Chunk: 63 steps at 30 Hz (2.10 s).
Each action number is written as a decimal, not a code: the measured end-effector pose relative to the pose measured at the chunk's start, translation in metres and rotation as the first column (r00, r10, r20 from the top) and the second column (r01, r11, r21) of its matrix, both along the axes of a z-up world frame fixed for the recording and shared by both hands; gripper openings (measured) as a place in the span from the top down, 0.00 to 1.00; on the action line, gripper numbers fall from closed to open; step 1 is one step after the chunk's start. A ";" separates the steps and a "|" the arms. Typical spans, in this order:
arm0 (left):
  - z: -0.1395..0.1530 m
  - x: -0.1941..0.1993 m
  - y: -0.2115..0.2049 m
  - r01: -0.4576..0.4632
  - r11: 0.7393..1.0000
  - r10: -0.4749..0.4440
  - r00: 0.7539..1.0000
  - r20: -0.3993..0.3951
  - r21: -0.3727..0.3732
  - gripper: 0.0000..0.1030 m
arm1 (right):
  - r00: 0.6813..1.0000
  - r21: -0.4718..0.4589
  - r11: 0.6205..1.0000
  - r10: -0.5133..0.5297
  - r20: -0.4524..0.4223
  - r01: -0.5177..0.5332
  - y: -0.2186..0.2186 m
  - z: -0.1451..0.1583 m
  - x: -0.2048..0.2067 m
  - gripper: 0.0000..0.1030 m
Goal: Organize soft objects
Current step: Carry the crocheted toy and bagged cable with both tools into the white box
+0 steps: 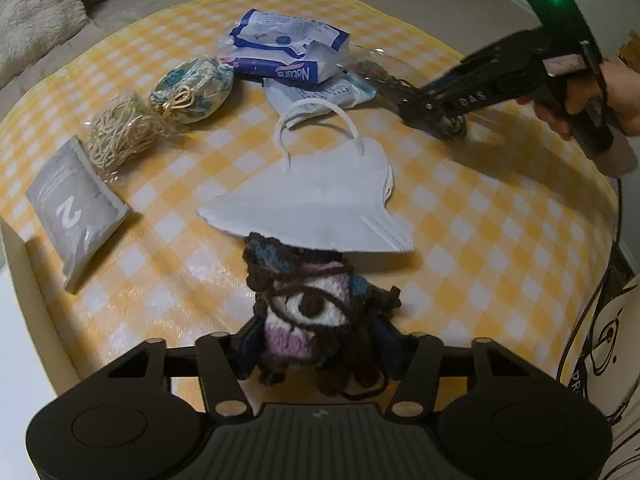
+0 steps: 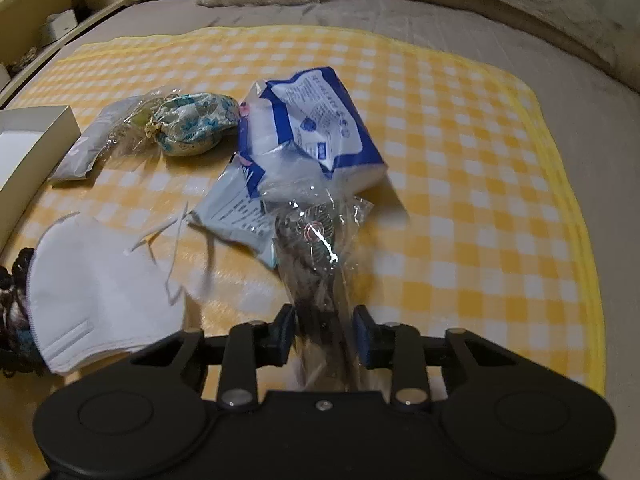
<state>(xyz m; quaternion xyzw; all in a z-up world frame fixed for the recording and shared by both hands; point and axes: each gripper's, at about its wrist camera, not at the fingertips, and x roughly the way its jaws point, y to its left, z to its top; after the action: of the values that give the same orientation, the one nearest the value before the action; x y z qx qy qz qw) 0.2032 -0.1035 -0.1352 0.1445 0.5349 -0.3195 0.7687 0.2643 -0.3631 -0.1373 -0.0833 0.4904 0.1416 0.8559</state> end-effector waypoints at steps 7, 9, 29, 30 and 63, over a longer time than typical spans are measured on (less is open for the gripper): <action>0.011 -0.008 0.014 -0.057 0.998 0.057 0.998 0.015 0.002 0.64 | 0.999 0.036 0.999 -0.031 -0.031 0.032 0.004 0.017 -0.025 0.74; 0.014 -0.011 0.020 -0.083 0.997 0.083 0.996 0.024 0.002 0.64 | 0.999 0.055 0.998 -0.042 -0.027 0.044 0.006 0.024 -0.034 0.74; 0.099 -0.034 0.075 -0.300 0.930 0.349 0.904 0.246 -0.214 0.65 | 0.971 0.327 0.936 -0.187 0.148 0.130 0.046 0.121 -0.087 0.74; 0.103 -0.036 0.077 -0.308 0.924 0.362 0.896 0.258 -0.227 0.65 | 0.970 0.339 0.932 -0.188 0.154 0.127 0.051 0.125 -0.088 0.74; 0.117 -0.083 0.223 -0.607 0.743 0.667 0.706 0.239 -0.283 0.65 | 0.991 0.509 0.851 -0.083 -0.109 0.127 0.258 0.097 -0.077 0.74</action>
<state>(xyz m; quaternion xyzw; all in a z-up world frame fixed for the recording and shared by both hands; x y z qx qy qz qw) 0.1203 0.1192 -0.0181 -0.0703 0.3856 -0.0524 0.9185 0.1876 -0.1050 -0.0404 0.1811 0.4736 0.2238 0.8324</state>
